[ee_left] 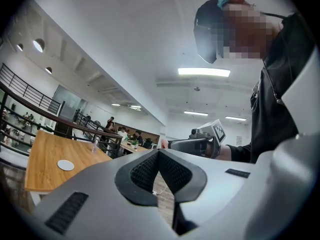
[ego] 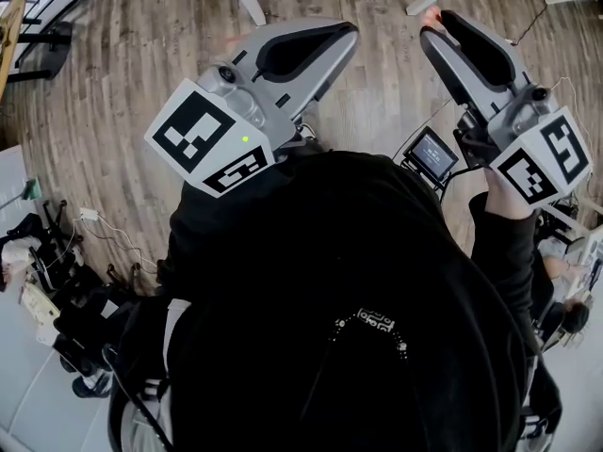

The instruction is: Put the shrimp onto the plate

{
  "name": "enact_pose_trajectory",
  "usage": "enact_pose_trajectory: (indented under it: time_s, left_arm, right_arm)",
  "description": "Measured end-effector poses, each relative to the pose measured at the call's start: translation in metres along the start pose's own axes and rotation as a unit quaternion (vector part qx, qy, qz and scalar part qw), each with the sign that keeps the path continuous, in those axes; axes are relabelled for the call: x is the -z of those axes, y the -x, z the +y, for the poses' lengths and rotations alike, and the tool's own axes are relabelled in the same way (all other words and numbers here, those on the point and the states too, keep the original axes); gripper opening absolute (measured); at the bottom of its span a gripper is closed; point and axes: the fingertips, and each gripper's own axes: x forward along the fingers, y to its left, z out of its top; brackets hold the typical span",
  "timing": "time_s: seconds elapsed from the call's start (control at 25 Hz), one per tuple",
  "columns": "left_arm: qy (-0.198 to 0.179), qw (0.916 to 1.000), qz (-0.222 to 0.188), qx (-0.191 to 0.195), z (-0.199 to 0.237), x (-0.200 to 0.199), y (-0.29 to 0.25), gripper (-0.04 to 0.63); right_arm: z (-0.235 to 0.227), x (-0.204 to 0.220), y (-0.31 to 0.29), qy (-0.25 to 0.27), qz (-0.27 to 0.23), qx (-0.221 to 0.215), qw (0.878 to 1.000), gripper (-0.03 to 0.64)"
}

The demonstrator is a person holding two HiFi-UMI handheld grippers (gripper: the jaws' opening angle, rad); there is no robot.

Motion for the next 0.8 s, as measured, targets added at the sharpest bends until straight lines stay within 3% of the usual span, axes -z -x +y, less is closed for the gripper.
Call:
enact_pose_trajectory:
  time_s: [0.2, 0.8]
  left_arm:
    - [0.000, 0.9998, -0.003, -0.018, 0.026, 0.003, 0.012, 0.005]
    - [-0.007, 0.9989, 0.004, -0.046, 0.047, 0.008, 0.025, 0.006]
  right_arm:
    - [-0.003, 0.006, -0.028, 0.012, 0.016, -0.003, 1.000, 0.153]
    - [-0.011, 0.006, -0.063, 0.005, 0.004, -0.038, 0.999, 0.153]
